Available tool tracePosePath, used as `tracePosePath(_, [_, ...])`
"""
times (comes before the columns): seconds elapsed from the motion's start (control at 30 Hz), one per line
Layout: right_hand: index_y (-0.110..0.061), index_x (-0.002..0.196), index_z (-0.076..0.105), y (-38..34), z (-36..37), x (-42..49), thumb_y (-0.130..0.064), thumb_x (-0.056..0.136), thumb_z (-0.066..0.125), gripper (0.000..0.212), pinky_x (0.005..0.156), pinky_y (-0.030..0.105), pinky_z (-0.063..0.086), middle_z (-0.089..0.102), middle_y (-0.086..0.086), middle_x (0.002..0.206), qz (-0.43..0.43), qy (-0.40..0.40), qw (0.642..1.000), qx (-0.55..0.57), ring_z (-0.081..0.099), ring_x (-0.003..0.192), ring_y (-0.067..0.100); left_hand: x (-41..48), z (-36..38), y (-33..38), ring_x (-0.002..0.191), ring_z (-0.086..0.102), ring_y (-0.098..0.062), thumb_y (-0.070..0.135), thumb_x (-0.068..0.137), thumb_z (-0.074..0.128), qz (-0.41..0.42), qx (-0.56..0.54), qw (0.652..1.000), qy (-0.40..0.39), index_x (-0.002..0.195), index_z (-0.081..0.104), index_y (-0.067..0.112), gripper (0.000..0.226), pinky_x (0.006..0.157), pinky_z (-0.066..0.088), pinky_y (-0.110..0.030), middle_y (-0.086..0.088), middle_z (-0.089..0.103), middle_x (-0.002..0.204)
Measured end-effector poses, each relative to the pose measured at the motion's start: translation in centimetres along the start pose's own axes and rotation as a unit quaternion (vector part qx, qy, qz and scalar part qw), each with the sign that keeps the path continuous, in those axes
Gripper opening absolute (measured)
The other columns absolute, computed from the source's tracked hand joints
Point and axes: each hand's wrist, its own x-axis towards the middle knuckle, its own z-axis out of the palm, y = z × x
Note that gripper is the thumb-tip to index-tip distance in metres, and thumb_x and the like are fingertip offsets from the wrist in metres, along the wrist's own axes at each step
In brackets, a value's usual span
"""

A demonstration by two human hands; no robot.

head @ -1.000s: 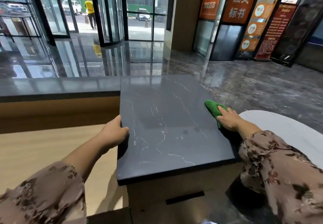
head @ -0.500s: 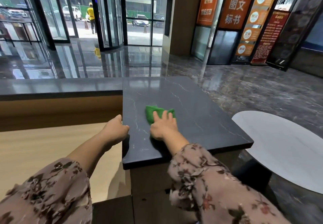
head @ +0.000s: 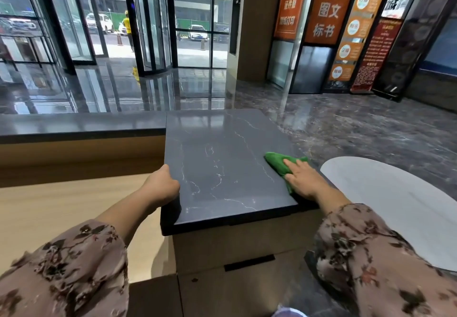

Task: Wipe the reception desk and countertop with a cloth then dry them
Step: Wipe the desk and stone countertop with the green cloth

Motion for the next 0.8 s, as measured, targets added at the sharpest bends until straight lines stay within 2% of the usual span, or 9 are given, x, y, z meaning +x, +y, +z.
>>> tracePosePath(0.1, [-0.024,0.154,0.008,3.2,-0.2,-0.4,-0.031,0.102,0.028,0.056,0.119,0.04,0.012,0.007,0.013,0.16,0.048,0.004,0.999,0.005,0.008,0.147,0.029,0.0,-0.1,-0.1,0.103,0.056,-0.03,0.004,0.09,0.046,0.0,-0.006,1.0,-0.002,0.113,0.047,0.016,0.026,0.087,0.05,-0.039,-0.011,0.059,0.113])
tracePosePath(0.2, [-0.026,0.153,0.012,2.8,0.2,-1.1,-0.029,0.099,0.029,0.057,0.118,0.042,0.016,0.012,0.012,0.16,0.1,0.028,0.994,0.016,0.013,0.146,0.031,-0.1,0.0,-0.3,0.102,0.056,-0.029,0.003,0.092,0.046,-0.001,-0.025,1.0,-0.01,0.109,0.045,0.017,0.022,0.084,0.049,-0.038,-0.009,0.057,0.11])
tracePosePath(0.3, [-0.024,0.152,0.015,-0.9,1.0,-2.5,-0.026,0.094,0.032,0.061,0.115,0.043,0.019,0.015,0.016,0.157,0.157,0.058,0.986,0.015,0.016,0.143,0.035,-0.2,0.1,-0.6,0.098,0.056,-0.027,0.004,0.093,0.045,-0.003,-0.049,0.999,-0.007,0.109,0.045,0.015,0.019,0.078,0.048,-0.037,-0.009,0.056,0.107])
tracePosePath(0.4, [-0.022,0.148,0.024,-6.6,2.2,-4.1,-0.027,0.09,0.037,0.06,0.115,0.045,0.019,0.02,0.02,0.154,0.169,0.097,0.981,0.023,0.019,0.141,0.038,-0.6,0.1,-0.6,0.096,0.055,-0.026,0.004,0.094,0.045,-0.01,-0.075,0.997,-0.005,0.109,0.042,0.014,0.018,0.08,0.048,-0.038,-0.009,0.055,0.105])
tracePosePath(0.53, [-0.022,0.151,0.019,-13.8,3.7,-5.4,-0.03,0.09,0.043,0.066,0.118,0.046,0.007,0.01,0.022,0.157,0.126,0.101,0.986,0.052,0.008,0.145,0.038,-1.4,0.0,-0.2,0.095,0.046,-0.022,0.001,0.096,0.045,-0.012,-0.085,0.996,0.002,0.135,0.038,0.004,0.04,0.069,0.043,-0.03,-0.017,0.049,0.124])
tracePosePath(0.6, [-0.021,0.153,0.013,-16.9,4.3,-6.1,-0.03,0.091,0.044,0.07,0.119,0.046,0.004,0.005,0.021,0.158,0.08,0.089,0.992,0.052,0.003,0.146,0.038,-1.3,0.0,-0.3,0.092,0.045,-0.022,0.002,0.096,0.045,-0.018,-0.089,0.996,0.005,0.137,0.036,0.001,0.042,0.06,0.04,-0.026,-0.016,0.051,0.12])
tracePosePath(0.67, [-0.021,0.154,0.009,-18.7,4.8,-6.8,-0.029,0.093,0.042,0.07,0.119,0.047,0.002,0.001,0.021,0.159,0.021,0.076,0.996,0.048,0.0,0.146,0.037,-1.2,-0.1,-0.2,0.083,0.05,-0.021,0.002,0.096,0.045,-0.021,-0.089,0.996,0.003,0.126,0.044,0.004,0.031,0.062,0.042,-0.027,-0.007,0.053,0.1])
tracePosePath(0.73, [-0.022,0.154,0.008,-18.5,4.9,-7.0,-0.029,0.096,0.036,0.064,0.12,0.045,0.003,0.002,0.019,0.159,-0.042,0.066,0.996,0.042,0.0,0.147,0.035,-1.2,0.0,-0.1,0.084,0.053,-0.024,0.002,0.095,0.044,-0.029,-0.082,0.996,0.006,0.107,0.048,0.006,0.013,0.07,0.044,-0.031,-0.008,0.054,0.092])
tracePosePath(0.8, [-0.025,0.153,0.013,-16.3,4.5,-6.9,-0.032,0.099,0.031,0.058,0.12,0.042,0.007,0.008,0.014,0.16,-0.112,0.062,0.991,0.033,0.006,0.148,0.03,-1.2,0.2,0.2,0.085,0.054,-0.027,0.001,0.094,0.043,-0.026,-0.069,0.997,0.011,0.094,0.048,0.009,0.009,0.07,0.043,-0.032,-0.009,0.054,0.088])
